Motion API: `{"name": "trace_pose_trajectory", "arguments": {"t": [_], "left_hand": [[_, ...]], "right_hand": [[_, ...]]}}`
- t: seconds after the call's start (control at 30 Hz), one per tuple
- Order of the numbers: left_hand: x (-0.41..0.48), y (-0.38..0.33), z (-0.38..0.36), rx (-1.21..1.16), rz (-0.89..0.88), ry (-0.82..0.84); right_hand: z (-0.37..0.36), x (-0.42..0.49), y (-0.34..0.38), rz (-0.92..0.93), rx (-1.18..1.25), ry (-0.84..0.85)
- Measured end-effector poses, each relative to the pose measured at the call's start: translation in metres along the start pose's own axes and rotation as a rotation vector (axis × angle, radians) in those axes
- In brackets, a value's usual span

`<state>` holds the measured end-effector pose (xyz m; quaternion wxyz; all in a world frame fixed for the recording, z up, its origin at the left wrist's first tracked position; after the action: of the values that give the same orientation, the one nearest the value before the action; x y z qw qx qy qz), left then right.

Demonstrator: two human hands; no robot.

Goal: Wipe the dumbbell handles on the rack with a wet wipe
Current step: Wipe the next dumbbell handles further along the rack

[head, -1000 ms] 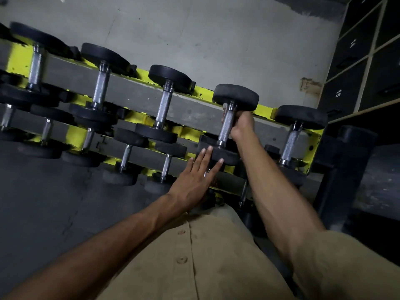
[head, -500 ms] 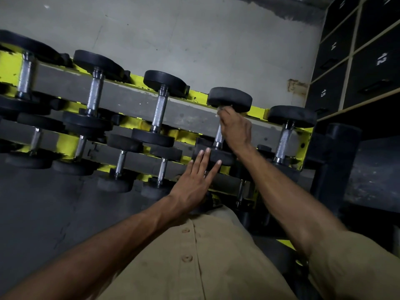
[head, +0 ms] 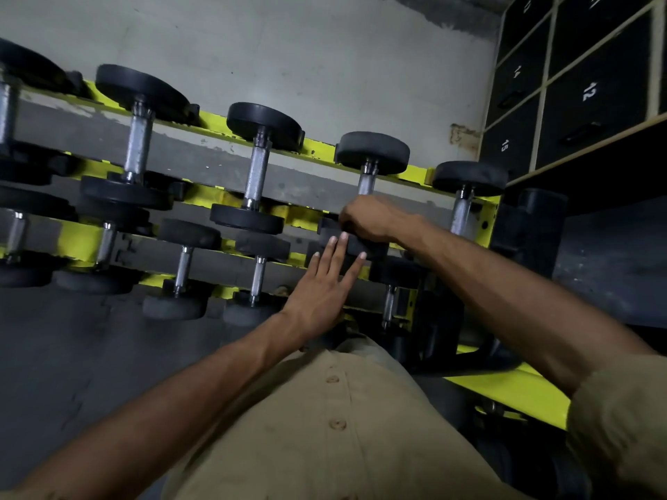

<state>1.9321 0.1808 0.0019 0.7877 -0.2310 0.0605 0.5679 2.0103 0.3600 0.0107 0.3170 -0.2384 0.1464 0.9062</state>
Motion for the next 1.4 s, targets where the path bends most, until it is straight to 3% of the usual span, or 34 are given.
{"name": "trace_pose_trajectory", "arguments": {"t": [0.2, 0.33, 0.5, 0.63, 0.87, 1.07, 1.13, 1.27, 1.4], "left_hand": [[0.000, -0.004, 0.010, 0.020, -0.034, -0.014], [0.004, -0.022, 0.018, 0.025, -0.091, -0.029], [0.027, -0.064, 0.020, 0.028, -0.170, -0.039], [0.055, -0.109, 0.015, 0.045, -0.209, -0.005], [0.090, -0.180, 0.002, 0.022, -0.092, 0.005], [0.092, -0.207, -0.002, 0.007, 0.051, 0.020], [0.094, -0.213, 0.002, -0.021, 0.082, 0.023], [0.102, -0.223, 0.002, 0.006, 0.120, 0.048], [0.104, -0.227, 0.001, 0.022, 0.154, 0.062]], "right_hand": [[-0.003, -0.028, -0.015, 0.018, 0.141, -0.144], [-0.020, -0.060, -0.048, -0.137, 0.255, -0.172], [-0.032, -0.112, -0.099, -0.307, 0.416, -0.383], [-0.037, -0.149, -0.139, -0.366, 0.387, -0.503], [-0.061, -0.164, -0.172, -0.162, 0.213, -0.495], [-0.072, -0.157, -0.173, 0.088, 0.047, -0.254], [-0.060, -0.156, -0.178, 0.192, -0.078, -0.252], [-0.038, -0.152, -0.212, 0.034, -0.079, -0.429], [-0.061, -0.169, -0.184, 0.271, -0.085, -0.197]]}}
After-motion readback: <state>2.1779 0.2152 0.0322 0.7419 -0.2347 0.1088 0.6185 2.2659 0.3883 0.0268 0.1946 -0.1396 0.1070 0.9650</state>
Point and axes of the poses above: each hand's wrist, its own x-axis towards the middle knuckle, its own z-axis out of the back of the hand, y = z × x, the point moved 3 cm from there along x, towards the middle knuckle, and after that the axes turned 1 degree about -y, right-handed, at the moved point
